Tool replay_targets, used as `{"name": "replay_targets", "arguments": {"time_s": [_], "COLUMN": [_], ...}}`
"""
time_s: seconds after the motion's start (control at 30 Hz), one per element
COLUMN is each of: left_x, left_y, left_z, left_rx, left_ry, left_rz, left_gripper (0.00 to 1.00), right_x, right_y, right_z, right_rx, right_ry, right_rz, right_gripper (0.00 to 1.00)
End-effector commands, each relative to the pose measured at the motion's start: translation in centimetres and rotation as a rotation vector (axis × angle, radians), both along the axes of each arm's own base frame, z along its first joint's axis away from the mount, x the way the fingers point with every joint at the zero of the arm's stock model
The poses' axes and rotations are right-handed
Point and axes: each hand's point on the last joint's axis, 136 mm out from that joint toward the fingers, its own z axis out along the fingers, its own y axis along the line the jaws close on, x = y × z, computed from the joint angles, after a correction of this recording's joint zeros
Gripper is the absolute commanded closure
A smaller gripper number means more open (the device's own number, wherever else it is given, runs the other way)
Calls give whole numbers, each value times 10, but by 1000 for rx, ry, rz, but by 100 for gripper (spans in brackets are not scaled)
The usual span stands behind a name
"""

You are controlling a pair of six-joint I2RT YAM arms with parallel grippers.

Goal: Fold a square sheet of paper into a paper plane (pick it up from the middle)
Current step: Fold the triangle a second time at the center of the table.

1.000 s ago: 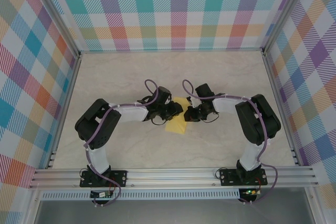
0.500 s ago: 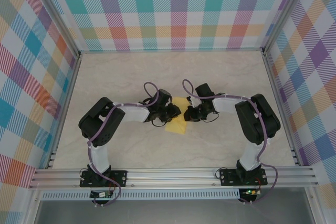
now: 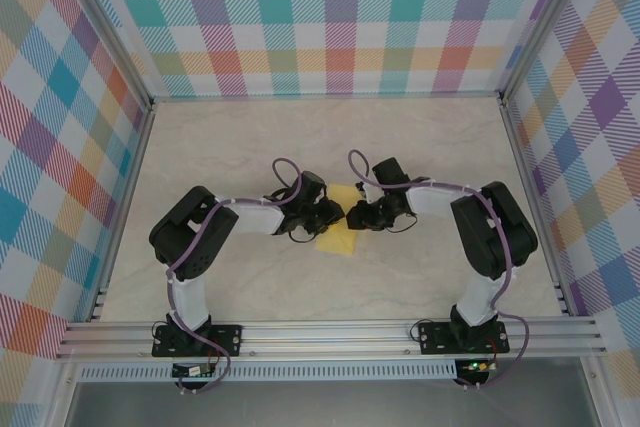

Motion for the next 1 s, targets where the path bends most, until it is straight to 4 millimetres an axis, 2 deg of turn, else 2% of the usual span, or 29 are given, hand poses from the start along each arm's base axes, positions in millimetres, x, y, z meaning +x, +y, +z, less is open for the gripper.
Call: {"name": "replay_targets", "arguments": {"time_s": [0.0,0.1,0.17,0.23,0.27,0.33,0.43,0.6,0.8,0.97], "left_x": [-20,-19,-19,-18,-18,-19,-18,-17,-18,-18], "left_y": [16,16,15,15,15,14,14,13,12,13], "left_z": [-29,-29,-29,-29,-29,-30,-31,-31,-31,-31], "left_rx": [92,90,87,86,87,87,84,83,82,84], "left_ry": [77,74,75,73,73,75,76,76,79,78], "left_rz": [9,10,7,6,7,6,7,5,3,3], "left_gripper": [76,76,76,76,76,76,76,76,76,76], "right_x": [-1,-7,-14,-22,-25,-31,-37,-41,-44,-44], "right_y": [-14,-21,-12,0,4,12,23,42,51,47], "right_z": [21,33,45,55,56,58,54,46,29,11], "right_rx": [-12,-1,86,185,211,250,265,242,197,118], "right_ry": [-44,-50,-32,-2,18,43,76,108,135,134], "right_rz": [-62,-126,-134,-121,-123,-112,-95,-65,-53,-63], "right_gripper": [61,55,56,65,73,81,86,89,90,89]}}
